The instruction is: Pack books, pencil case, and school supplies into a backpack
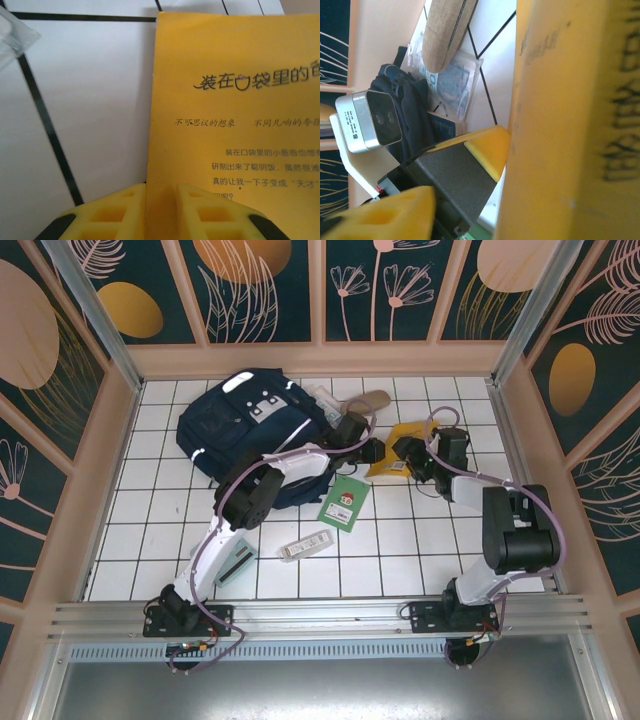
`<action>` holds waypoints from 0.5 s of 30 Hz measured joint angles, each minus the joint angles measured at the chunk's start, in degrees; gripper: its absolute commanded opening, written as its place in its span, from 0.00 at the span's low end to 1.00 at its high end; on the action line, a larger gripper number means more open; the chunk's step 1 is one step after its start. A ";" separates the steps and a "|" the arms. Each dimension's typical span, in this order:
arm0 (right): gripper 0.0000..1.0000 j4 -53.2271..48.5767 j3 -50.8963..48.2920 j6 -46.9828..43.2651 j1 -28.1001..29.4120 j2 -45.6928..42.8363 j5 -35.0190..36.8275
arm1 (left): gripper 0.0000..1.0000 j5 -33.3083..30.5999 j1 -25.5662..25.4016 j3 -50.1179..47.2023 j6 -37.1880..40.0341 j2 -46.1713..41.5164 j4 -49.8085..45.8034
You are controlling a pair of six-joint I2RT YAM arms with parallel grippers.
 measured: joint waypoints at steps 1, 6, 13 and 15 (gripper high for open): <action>0.25 -0.83 0.00 -0.90 -0.17 -0.42 0.33 | 0.23 0.28 -0.15 0.00 0.00 0.00 0.00; 0.00 -2.43 -0.52 -2.38 -1.42 -0.83 0.92 | 0.27 0.39 -0.26 0.00 0.70 -0.61 -0.87; 0.00 -0.48 -4.57 -2.36 -2.16 -4.66 0.68 | 0.40 -0.70 -0.35 -1.99 5.18 -5.95 -6.62; 0.00 -0.20 -5.66 -2.36 -2.32 -7.19 0.68 | 0.42 -2.36 -0.37 -3.78 6.73 -9.57 -8.04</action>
